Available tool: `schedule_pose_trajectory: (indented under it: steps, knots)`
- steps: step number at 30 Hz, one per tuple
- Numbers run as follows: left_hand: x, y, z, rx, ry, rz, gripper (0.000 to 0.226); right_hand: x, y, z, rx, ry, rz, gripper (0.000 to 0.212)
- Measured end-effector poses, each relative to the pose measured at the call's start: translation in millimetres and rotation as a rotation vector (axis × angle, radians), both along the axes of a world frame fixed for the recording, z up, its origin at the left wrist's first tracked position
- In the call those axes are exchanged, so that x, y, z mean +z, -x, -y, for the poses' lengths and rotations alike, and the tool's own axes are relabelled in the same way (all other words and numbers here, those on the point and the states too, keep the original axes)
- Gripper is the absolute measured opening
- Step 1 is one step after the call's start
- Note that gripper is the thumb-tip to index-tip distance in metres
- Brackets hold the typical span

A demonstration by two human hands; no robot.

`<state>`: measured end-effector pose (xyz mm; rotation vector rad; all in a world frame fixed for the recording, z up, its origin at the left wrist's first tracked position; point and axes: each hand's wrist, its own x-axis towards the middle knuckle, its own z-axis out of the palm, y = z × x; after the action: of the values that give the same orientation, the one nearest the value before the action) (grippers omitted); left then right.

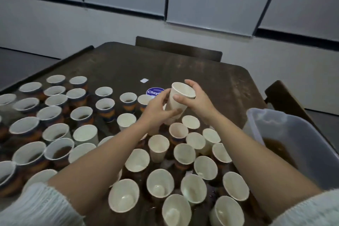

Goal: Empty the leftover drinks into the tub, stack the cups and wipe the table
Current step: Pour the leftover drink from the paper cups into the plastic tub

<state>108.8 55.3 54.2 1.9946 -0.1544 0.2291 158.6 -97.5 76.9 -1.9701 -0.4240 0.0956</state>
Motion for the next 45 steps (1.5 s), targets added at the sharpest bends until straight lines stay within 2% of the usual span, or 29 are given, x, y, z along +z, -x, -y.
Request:
schedule_pose_trajectory:
  steps: [6, 14, 19, 24, 27, 32, 33, 35, 37, 38, 42, 45]
  knots:
    - [-14.6, 6.0, -120.2, 0.066, -0.047, -0.037, 0.061, -6.7, -17.9, -113.4, 0.137, 0.260, 0.080, 0.078]
    - [-53.2, -0.3, -237.8, 0.152, -0.136, -0.197, 0.059, -38.9, -28.4, -221.2, 0.261, 0.439, 0.081, 0.081]
    - [-71.5, -17.8, -279.0, 0.290, -0.198, -0.255, 0.059, -69.6, -30.2, -251.1, 0.379, 0.665, 0.074, 0.080]
    - [-77.7, -46.4, -292.0, 0.219, -0.254, -0.320, 0.064, -92.5, -33.9, -264.1, 0.393, 0.940, 0.156, 0.078]
    - [-80.5, -64.0, -292.7, 0.160, -0.327, -0.380, 0.072, -107.0, -35.4, -268.0, 0.424, 1.048, 0.188, 0.085]
    - [-97.1, -85.3, -296.6, 0.142, -0.388, -0.483, 0.082, -116.7, -38.4, -268.1, 0.482, 1.017, 0.142, 0.101]
    - [-99.9, -87.9, -297.7, 0.137, -0.391, -0.493, 0.082, -115.6, -40.8, -266.7, 0.491, 0.967, 0.115, 0.096]
    - [-105.5, -92.7, -300.1, 0.121, -0.392, -0.498, 0.081, -113.4, -47.3, -263.9, 0.433, 0.720, 0.008, 0.072]
    - [-107.9, -94.0, -300.8, 0.099, -0.385, -0.500, 0.081, -112.1, -56.0, -264.8, 0.249, 0.458, -0.066, 0.047]
    - [-109.8, -95.5, -301.8, 0.093, -0.380, -0.502, 0.081, -111.9, -62.1, -268.2, 0.164, 0.417, -0.091, 0.039]
    - [-113.1, -97.3, -300.4, 0.116, -0.483, -0.502, 0.083, -113.5, -78.4, -287.9, 0.054, 0.488, -0.194, 0.045]
    - [-116.9, -98.2, -297.1, 0.148, -0.615, -0.500, 0.080, -123.0, -83.0, -301.0, 0.029, 0.557, -0.255, 0.040]
